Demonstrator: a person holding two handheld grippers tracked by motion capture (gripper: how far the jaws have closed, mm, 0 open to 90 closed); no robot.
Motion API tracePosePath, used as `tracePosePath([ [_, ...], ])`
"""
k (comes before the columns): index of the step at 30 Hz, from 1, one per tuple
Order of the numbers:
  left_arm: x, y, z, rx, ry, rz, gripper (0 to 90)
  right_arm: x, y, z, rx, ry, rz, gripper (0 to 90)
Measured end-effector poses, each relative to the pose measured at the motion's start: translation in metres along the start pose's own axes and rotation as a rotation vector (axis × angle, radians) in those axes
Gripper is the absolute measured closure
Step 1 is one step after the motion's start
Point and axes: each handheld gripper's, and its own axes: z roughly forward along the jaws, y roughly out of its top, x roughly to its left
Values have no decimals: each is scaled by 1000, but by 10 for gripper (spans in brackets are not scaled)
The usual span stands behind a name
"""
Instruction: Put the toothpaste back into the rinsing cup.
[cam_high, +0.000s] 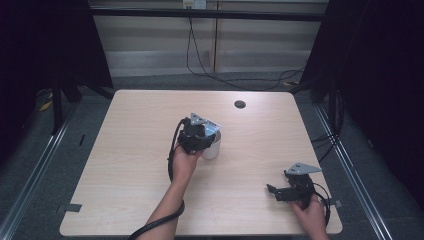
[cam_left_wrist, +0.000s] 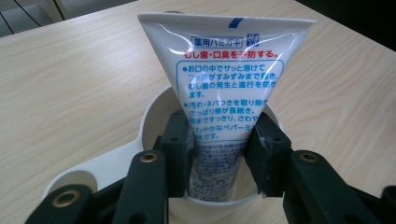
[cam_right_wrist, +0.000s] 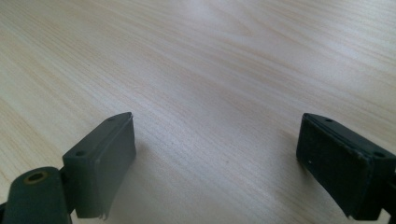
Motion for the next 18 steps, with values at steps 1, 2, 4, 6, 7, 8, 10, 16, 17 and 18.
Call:
tracePosePath([
  [1, 0, 0, -1, 2, -3, 4, 629, 0, 0, 0, 1, 1, 2, 113],
  [2, 0, 0, -1, 2, -3, 4, 629, 0, 0, 0, 1, 1, 2, 113],
  [4, 0, -1, -1, -1, 1, 1, 627, 0, 0, 0, 0, 0, 0, 113],
  [6, -1, -1, -3, 9, 5, 8, 624, 0, 0, 0, 0, 0, 0, 113],
  [7, -1, -2, -3, 11, 5, 21, 621, 0, 0, 0, 1, 1, 3, 113],
  [8, -1, -2, -3, 11, 5, 21, 619, 0, 0, 0, 1, 1, 3, 113],
  [10, -1, -2, -4, 19, 5, 27, 608, 0, 0, 0, 2, 1, 3, 113],
  [16, 0, 0, -5, 28, -1, 22, 569, 0, 0, 0, 1, 1, 2, 113],
  [17, 0, 1, -6, 30, -3, 23, 559, 0, 0, 0, 0, 0, 0, 113],
  [18, -1, 1, -5, 22, -2, 16, 545, 0, 0, 0, 1, 1, 2, 113],
])
